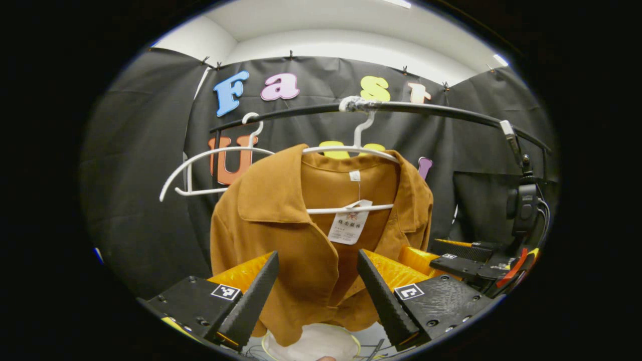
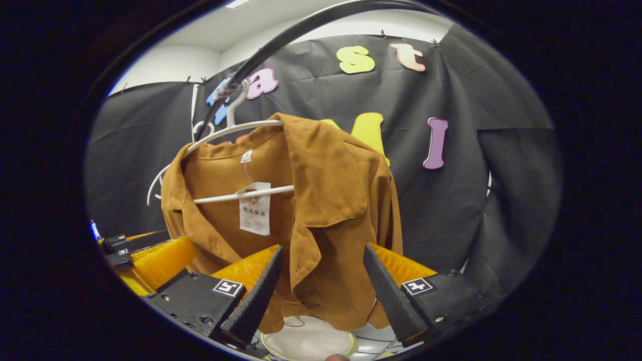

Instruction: Grasp the clothes on the hanger with both hands and then place them into the laundry hamper below.

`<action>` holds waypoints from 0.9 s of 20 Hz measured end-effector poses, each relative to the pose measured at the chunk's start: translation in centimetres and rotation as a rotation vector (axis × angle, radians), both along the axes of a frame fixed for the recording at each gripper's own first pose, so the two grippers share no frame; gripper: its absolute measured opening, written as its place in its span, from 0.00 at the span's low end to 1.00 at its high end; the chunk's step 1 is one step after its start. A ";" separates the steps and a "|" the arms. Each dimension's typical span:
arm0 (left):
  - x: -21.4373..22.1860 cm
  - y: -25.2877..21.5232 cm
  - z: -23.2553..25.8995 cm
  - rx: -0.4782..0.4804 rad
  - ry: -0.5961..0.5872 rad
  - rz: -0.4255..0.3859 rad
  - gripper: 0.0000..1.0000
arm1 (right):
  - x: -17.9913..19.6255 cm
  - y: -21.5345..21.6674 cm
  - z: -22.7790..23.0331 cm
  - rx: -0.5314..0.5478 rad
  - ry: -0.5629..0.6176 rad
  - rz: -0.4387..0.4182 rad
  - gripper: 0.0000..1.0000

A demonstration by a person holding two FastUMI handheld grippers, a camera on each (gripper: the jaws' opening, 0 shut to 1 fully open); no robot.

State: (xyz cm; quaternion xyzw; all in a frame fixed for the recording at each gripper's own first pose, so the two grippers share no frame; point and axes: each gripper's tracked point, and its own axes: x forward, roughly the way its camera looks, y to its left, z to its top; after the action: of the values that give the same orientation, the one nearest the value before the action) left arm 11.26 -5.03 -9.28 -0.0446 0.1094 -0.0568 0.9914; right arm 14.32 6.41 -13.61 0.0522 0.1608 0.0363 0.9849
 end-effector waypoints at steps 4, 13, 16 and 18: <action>3.0 0.1 -1.2 -0.007 0.027 0.016 0.94 | 2.0 -0.2 -0.8 -0.015 0.008 -0.001 1.00; 6.9 2.1 -3.6 -0.054 0.075 0.116 0.95 | 5.8 1.4 -2.1 0.049 0.037 -0.052 1.00; 7.0 2.0 -3.0 -0.087 0.058 0.092 0.96 | 5.7 3.0 -1.3 0.099 0.013 -0.016 0.99; 7.4 2.3 -3.2 -0.072 0.065 0.084 0.96 | 6.7 2.4 -1.7 0.083 0.023 -0.040 0.98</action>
State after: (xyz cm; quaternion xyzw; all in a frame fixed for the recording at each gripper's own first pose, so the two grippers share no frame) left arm 18.68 -2.74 -12.50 -0.0868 0.1375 -0.0174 0.9865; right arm 21.07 8.78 -15.30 0.0968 0.1693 0.0225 0.9805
